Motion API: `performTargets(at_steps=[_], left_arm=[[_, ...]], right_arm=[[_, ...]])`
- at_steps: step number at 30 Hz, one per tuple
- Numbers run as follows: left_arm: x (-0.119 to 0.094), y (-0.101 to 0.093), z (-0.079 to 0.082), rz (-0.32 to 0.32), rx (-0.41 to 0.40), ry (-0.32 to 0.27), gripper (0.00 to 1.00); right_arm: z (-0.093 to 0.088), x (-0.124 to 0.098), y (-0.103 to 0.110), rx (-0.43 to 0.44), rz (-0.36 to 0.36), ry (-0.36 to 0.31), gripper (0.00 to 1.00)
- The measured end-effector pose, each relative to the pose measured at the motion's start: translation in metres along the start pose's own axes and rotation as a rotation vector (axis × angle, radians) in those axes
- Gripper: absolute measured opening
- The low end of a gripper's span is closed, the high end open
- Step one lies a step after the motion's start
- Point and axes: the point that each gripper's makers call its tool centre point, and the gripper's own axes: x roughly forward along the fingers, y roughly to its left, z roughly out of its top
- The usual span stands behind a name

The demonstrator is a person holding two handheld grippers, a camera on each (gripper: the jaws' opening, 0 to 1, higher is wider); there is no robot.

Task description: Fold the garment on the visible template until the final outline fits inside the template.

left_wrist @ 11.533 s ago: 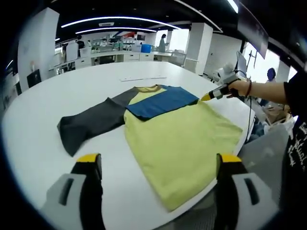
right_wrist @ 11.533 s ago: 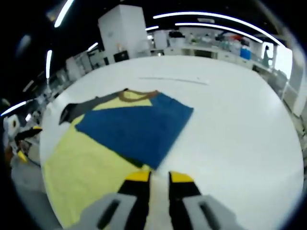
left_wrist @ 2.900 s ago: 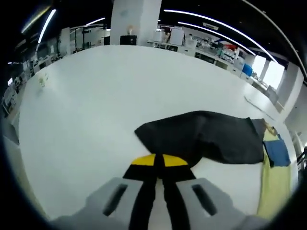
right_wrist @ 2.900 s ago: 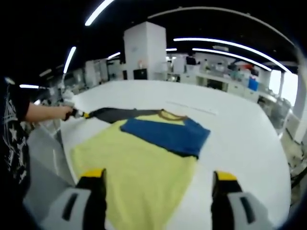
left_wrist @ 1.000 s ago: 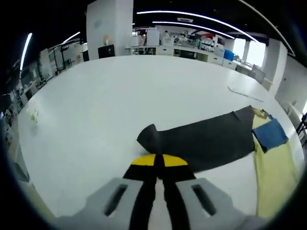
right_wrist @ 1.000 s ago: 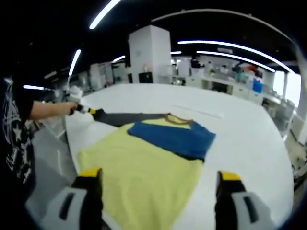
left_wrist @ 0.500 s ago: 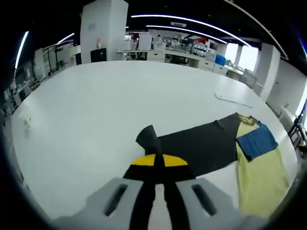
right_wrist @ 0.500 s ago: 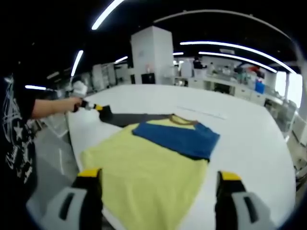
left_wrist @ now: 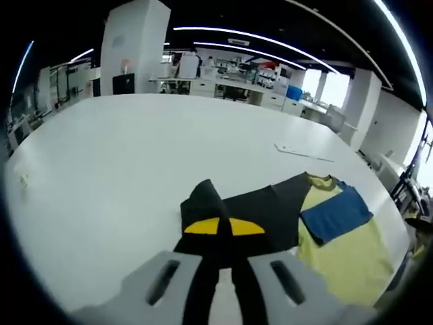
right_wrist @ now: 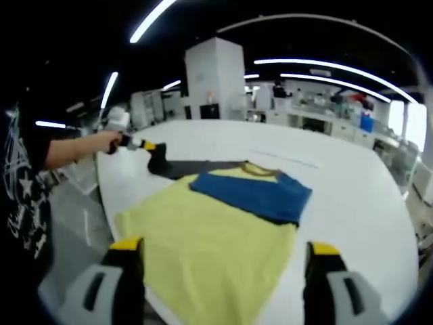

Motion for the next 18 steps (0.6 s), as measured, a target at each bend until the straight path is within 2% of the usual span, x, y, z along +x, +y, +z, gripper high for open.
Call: performTargets(at_steps=[2,3,8,12,18], left_arm=[[-0.001,-0.007,0.001,-0.011,0.001,0.0,0.0],[-0.004,-0.02,0.001,-0.015,0.009,-0.003,0.0],[-0.008,-0.028,0.003,-0.023,0.014,-0.012,0.0],[-0.012,-0.035,0.005,-0.043,-0.022,-0.02,0.0],[-0.01,-0.059,0.016,-0.079,-0.014,-0.038,0.0]], right_arm=[[-0.001,-0.001,0.0,0.001,-0.002,0.002,0.99],[-0.002,-0.001,0.001,0.001,-0.003,0.004,0.99],[-0.004,-0.003,0.004,0.006,0.0,0.003,0.99],[-0.008,-0.002,0.009,0.005,0.01,0.009,0.99],[-0.009,0.002,0.015,-0.007,0.026,0.017,0.99]])
